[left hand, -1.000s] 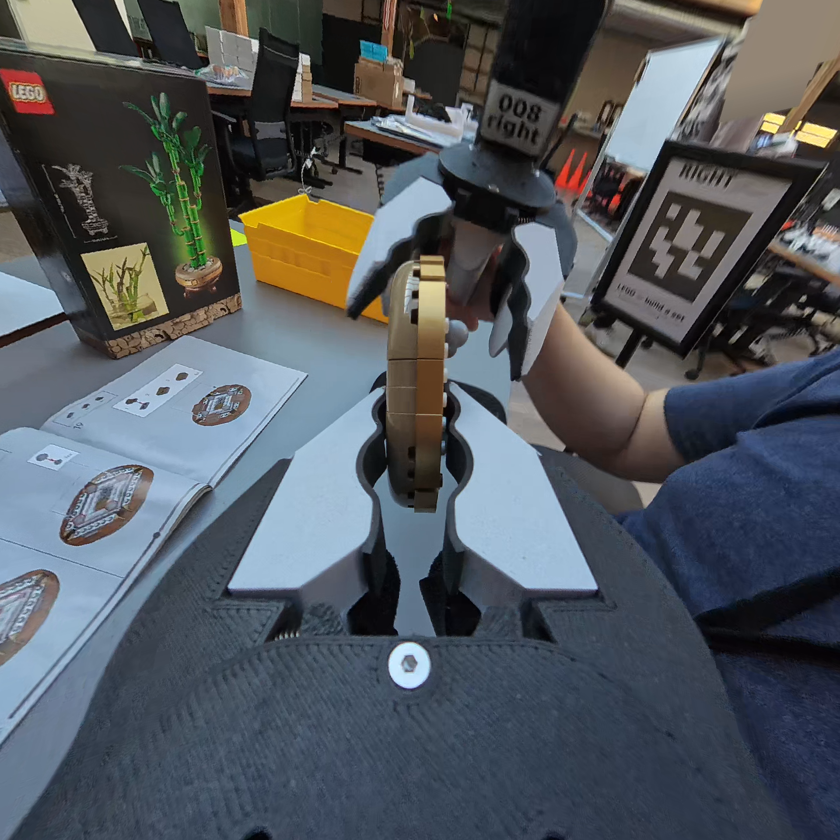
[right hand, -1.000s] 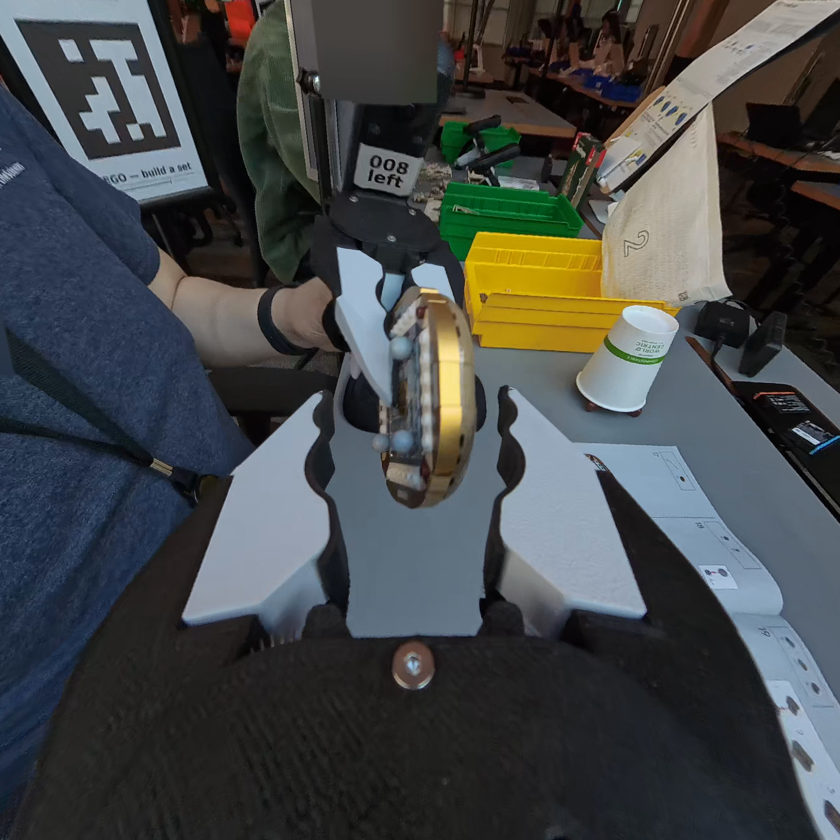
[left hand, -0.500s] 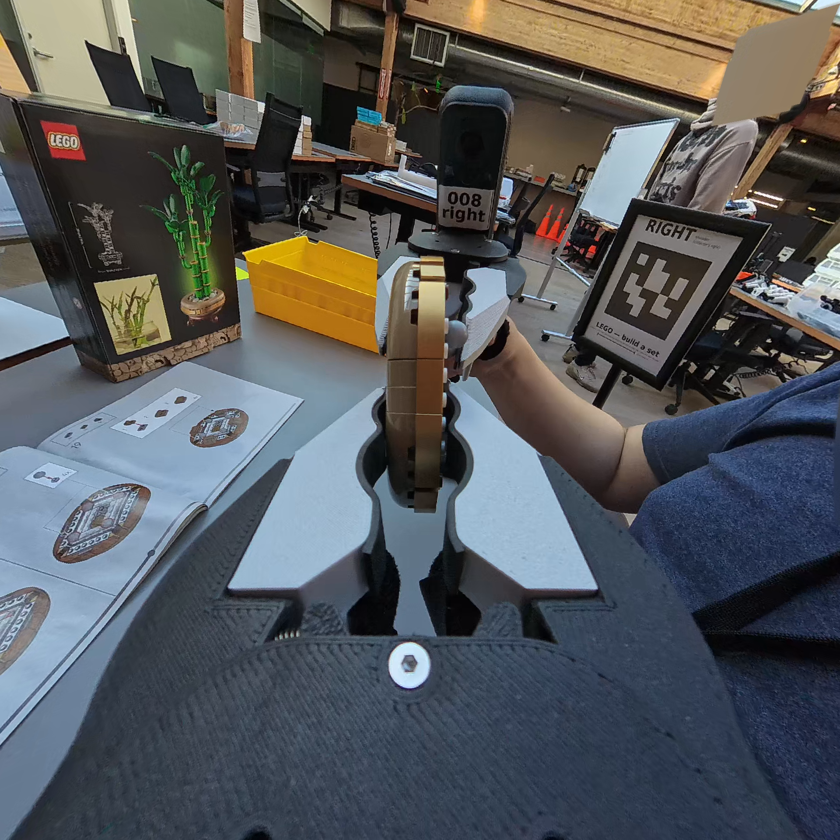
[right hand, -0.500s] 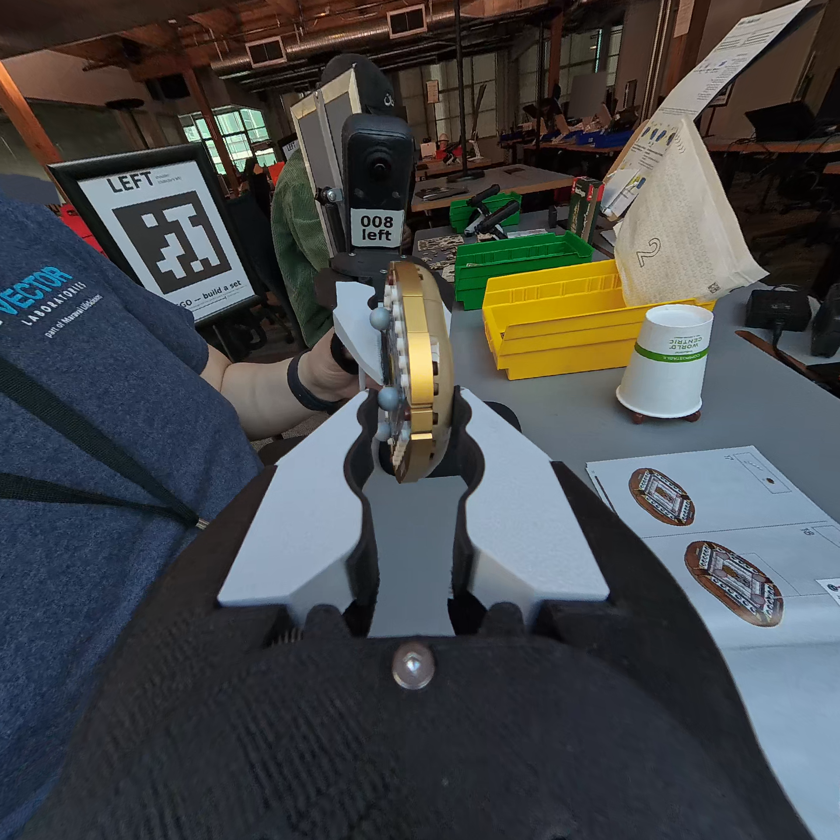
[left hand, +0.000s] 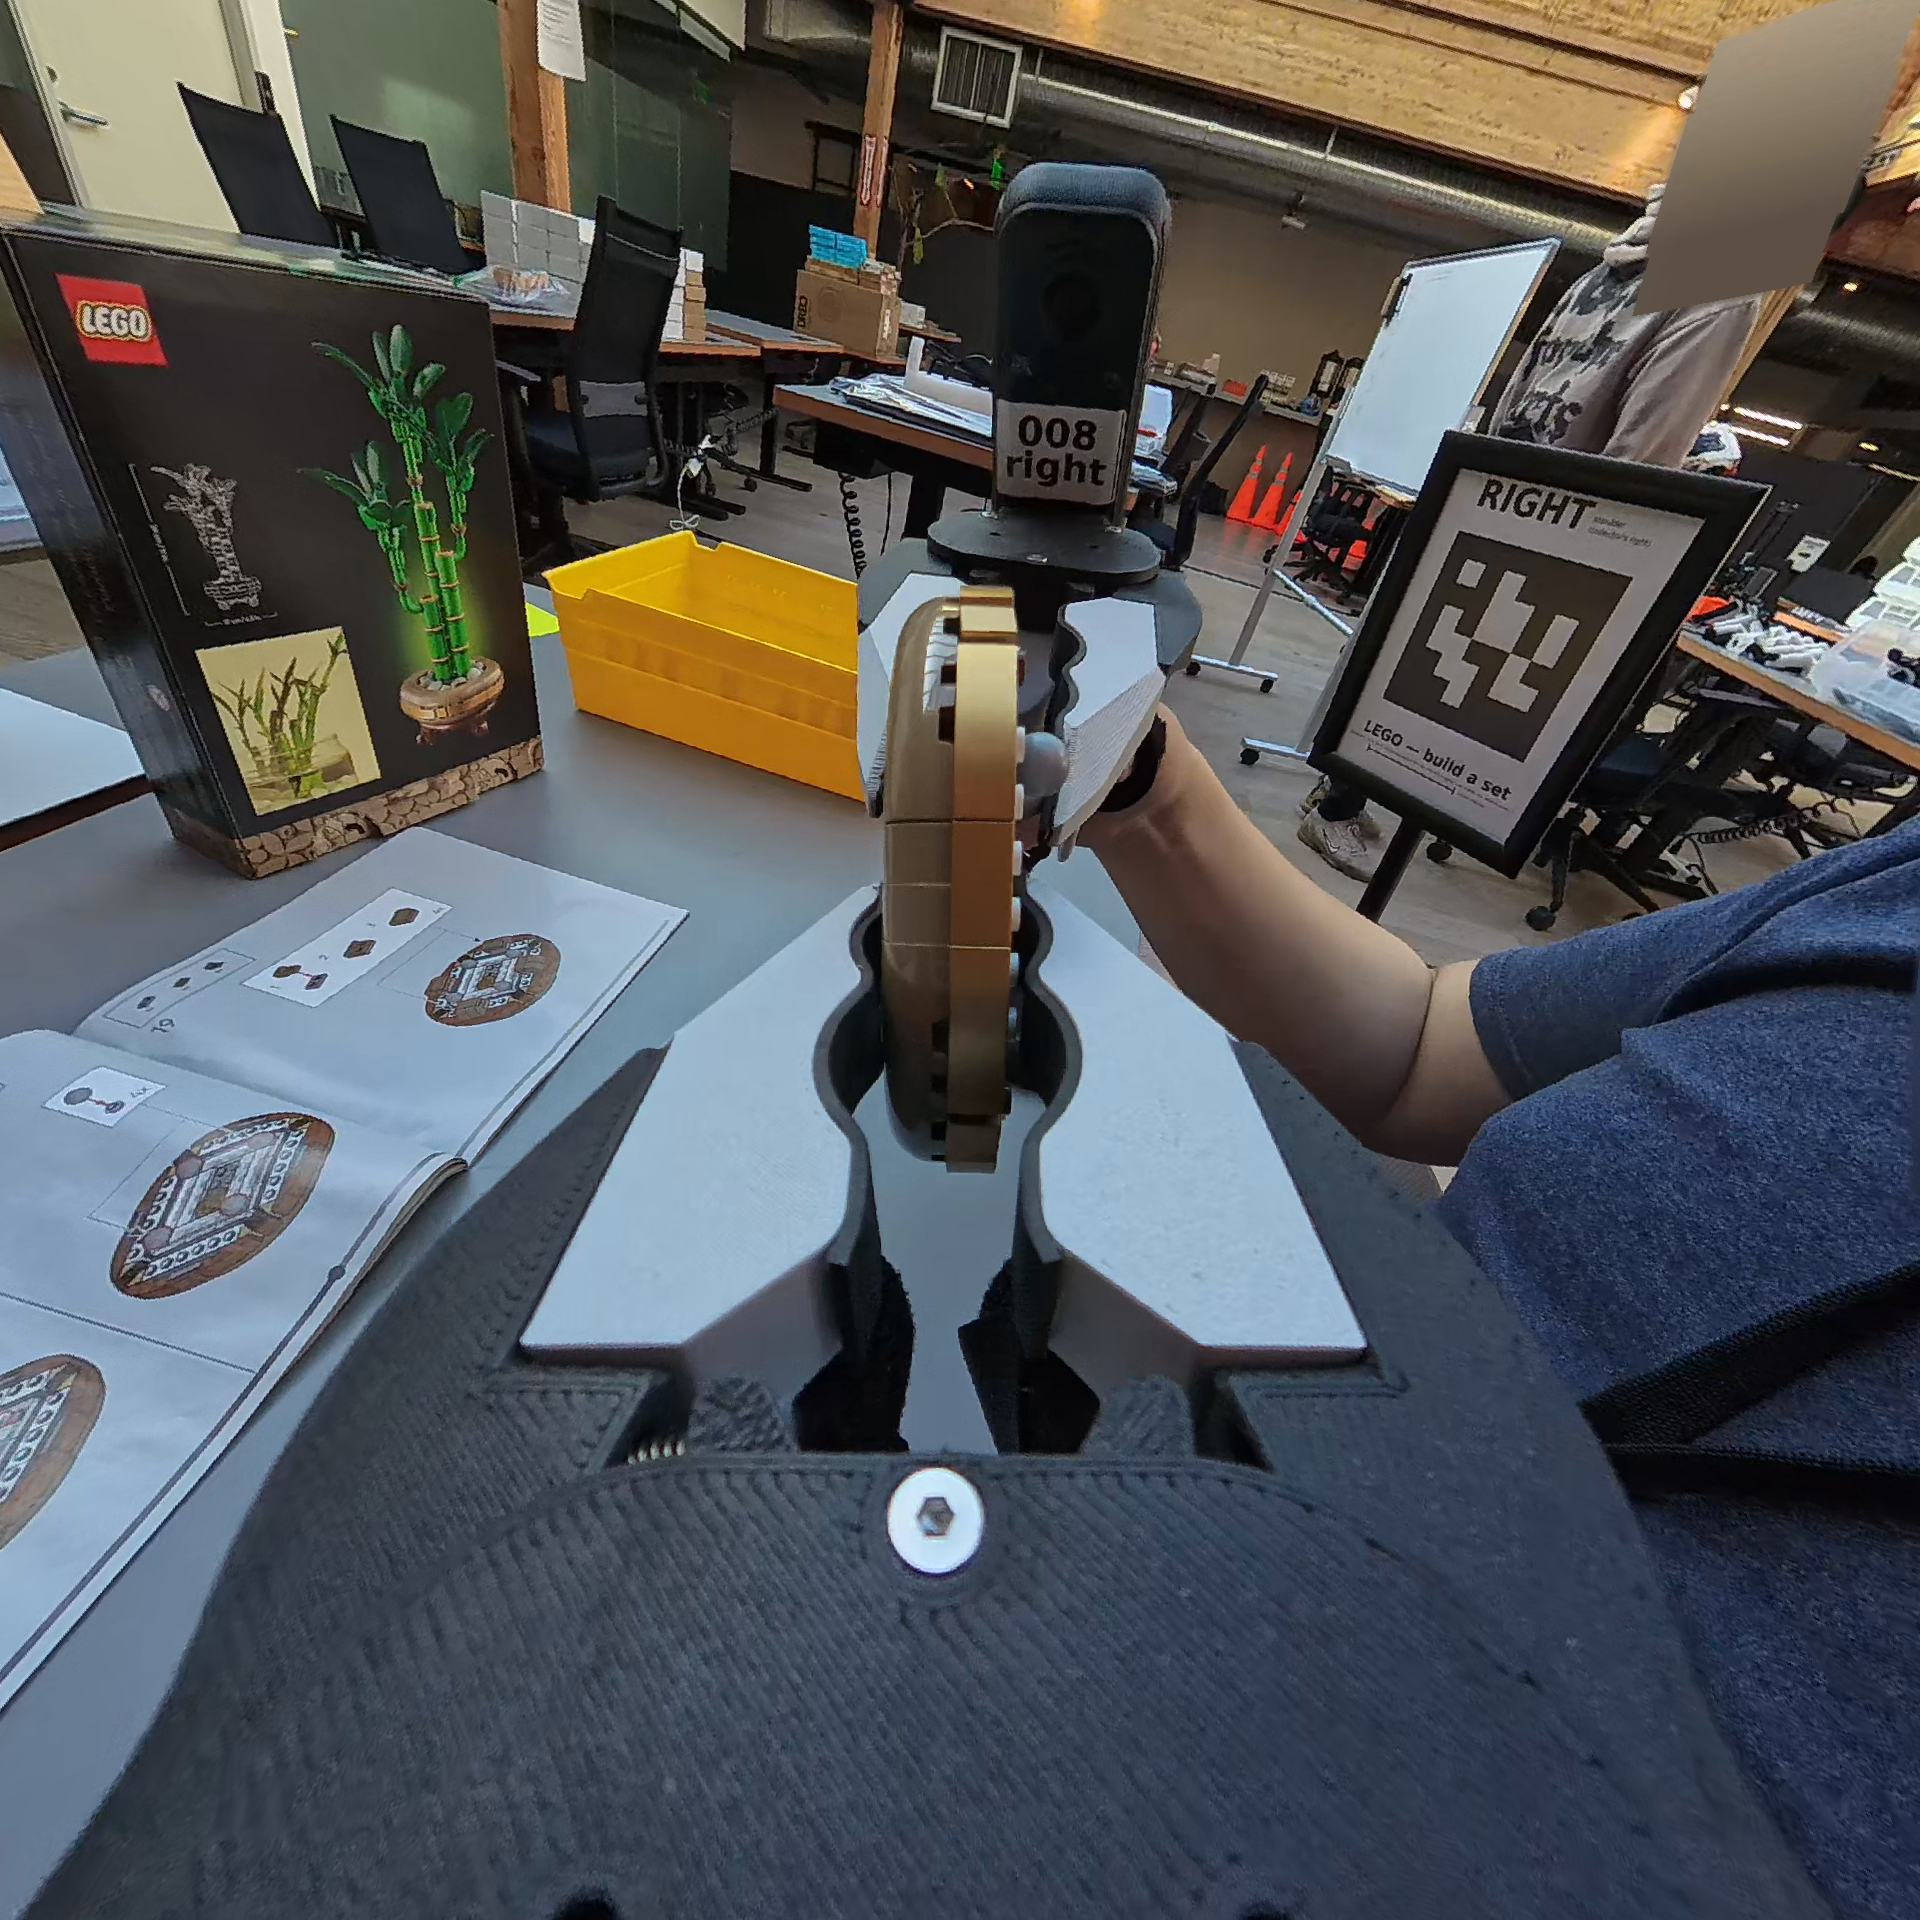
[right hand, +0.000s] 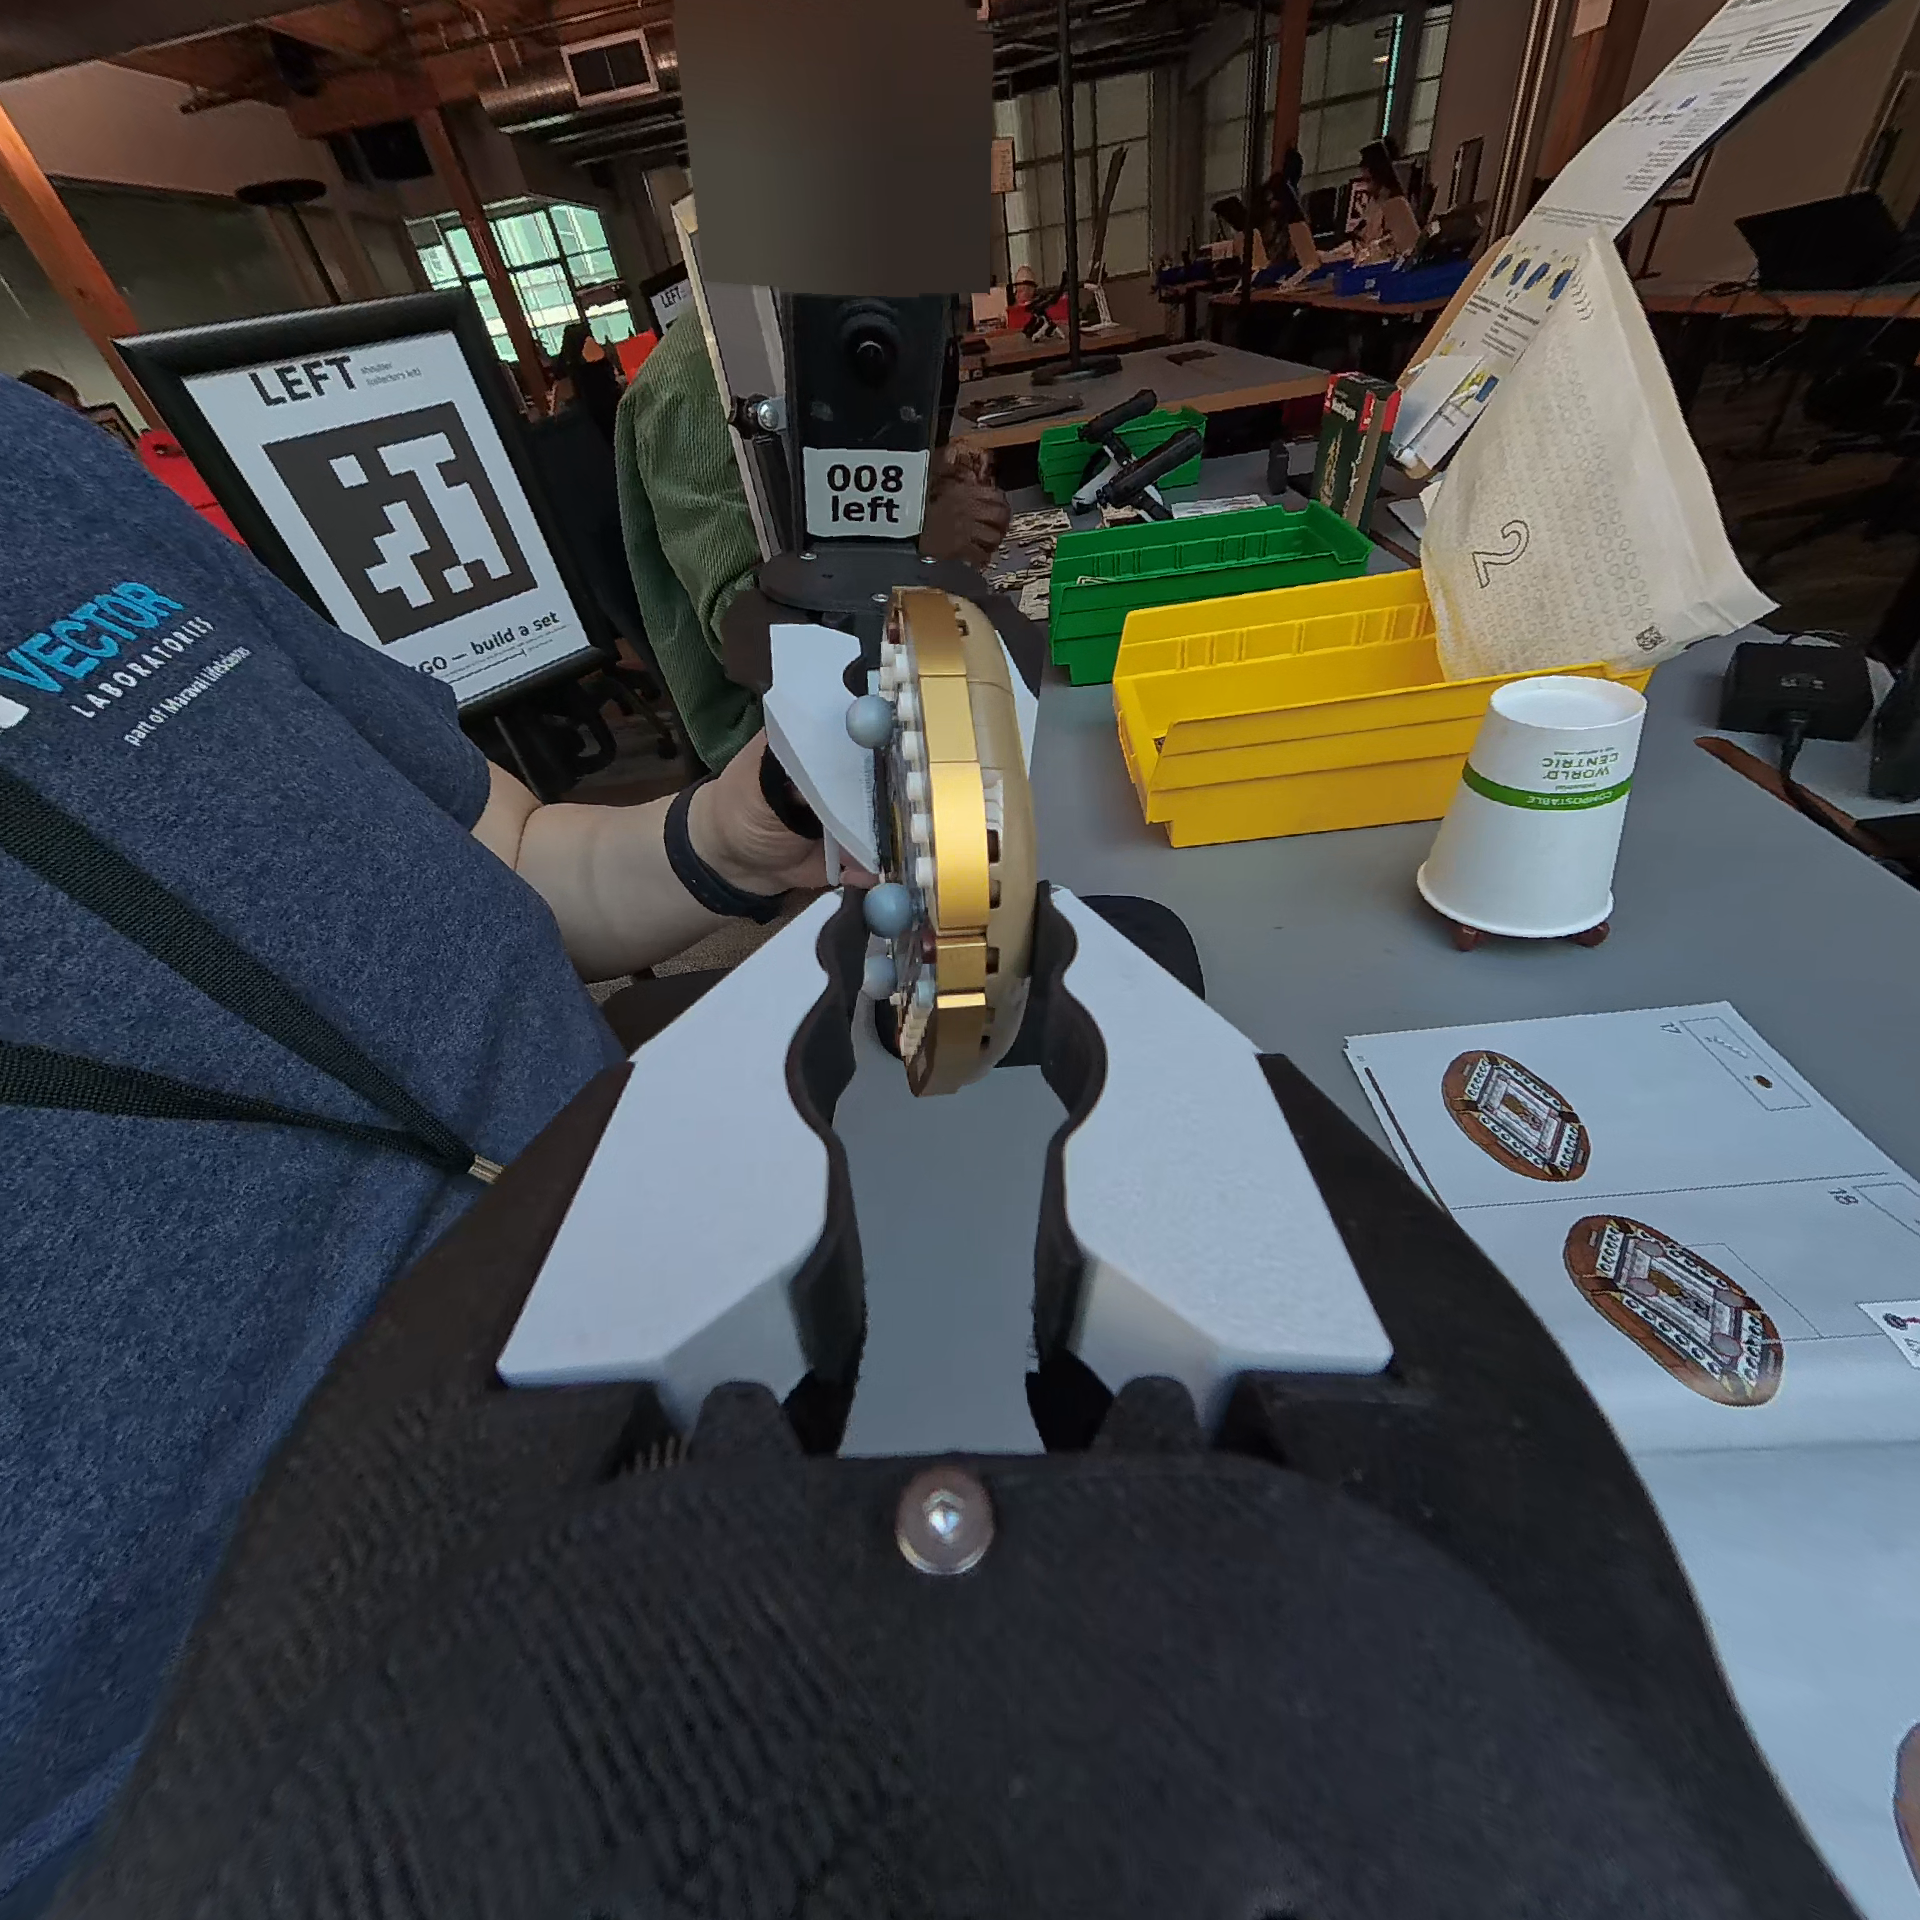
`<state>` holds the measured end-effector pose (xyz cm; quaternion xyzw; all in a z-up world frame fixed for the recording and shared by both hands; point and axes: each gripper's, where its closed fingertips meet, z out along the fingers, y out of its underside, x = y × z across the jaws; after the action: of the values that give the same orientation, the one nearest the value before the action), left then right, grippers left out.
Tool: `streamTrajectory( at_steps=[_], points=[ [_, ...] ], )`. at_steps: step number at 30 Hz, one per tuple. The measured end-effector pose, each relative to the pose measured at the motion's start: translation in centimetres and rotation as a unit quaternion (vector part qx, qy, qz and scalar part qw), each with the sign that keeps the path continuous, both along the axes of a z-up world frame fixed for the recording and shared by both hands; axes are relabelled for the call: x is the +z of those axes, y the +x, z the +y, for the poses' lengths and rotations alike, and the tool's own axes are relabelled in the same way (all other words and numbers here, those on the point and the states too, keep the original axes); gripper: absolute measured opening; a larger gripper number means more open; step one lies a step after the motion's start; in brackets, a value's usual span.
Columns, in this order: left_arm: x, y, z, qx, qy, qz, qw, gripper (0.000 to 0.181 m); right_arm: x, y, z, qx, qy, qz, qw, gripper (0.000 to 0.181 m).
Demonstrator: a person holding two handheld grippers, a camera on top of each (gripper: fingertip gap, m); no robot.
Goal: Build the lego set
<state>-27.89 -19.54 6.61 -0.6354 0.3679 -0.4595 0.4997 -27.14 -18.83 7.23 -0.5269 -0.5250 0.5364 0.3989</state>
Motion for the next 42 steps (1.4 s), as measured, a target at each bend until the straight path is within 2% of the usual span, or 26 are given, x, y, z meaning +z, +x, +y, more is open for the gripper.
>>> streamTrajectory(
  at_steps=[9,11,16,18,21,27,31,42],
  points=[
    [-0.2,-0.1,0.4,-0.005,-0.034,-0.023,0.999,0.019,0.0,-0.1,0.4,-0.002,-0.039,0.014,0.999,0.031],
    [0.3,-0.4,0.7,-0.011,-0.059,-0.057,0.997,0.019,0.6,-0.3,1.2,-0.021,-0.053,0.049,0.997,0.078],
    [-0.1,-2.3,3.0,0.016,-0.162,-0.14,0.977,0.019,-2.2,-1.8,0.8,-0.022,-0.11,0.037,0.993,0.053],
    [-0.6,-2.5,3.3,0.019,-0.178,-0.15,0.972,0.019,-3.0,-2.7,0.7,-0.02,-0.153,0.053,0.987,0.049],
    [-1.0,-2.5,3.3,0.021,-0.183,-0.15,0.971,0.019,-3.6,-3.1,1.2,-0.026,-0.184,0.075,0.98,0.034],
    [-1.4,-2.7,3.7,0.051,-0.159,-0.12,0.979,0.019,-4.0,-3.5,1.5,-0.026,-0.217,0.069,0.973,0.041],
    [-1.4,-2.7,3.7,0.052,-0.155,-0.117,0.98,0.019,-4.2,-3.6,1.8,-0.037,-0.215,0.065,0.974,0.033],
    [-1.4,-2.7,3.5,0.051,-0.157,-0.115,0.979,0.019,-4.4,-3.6,1.5,-0.029,-0.236,0.062,0.969,0.031]
  ],
)
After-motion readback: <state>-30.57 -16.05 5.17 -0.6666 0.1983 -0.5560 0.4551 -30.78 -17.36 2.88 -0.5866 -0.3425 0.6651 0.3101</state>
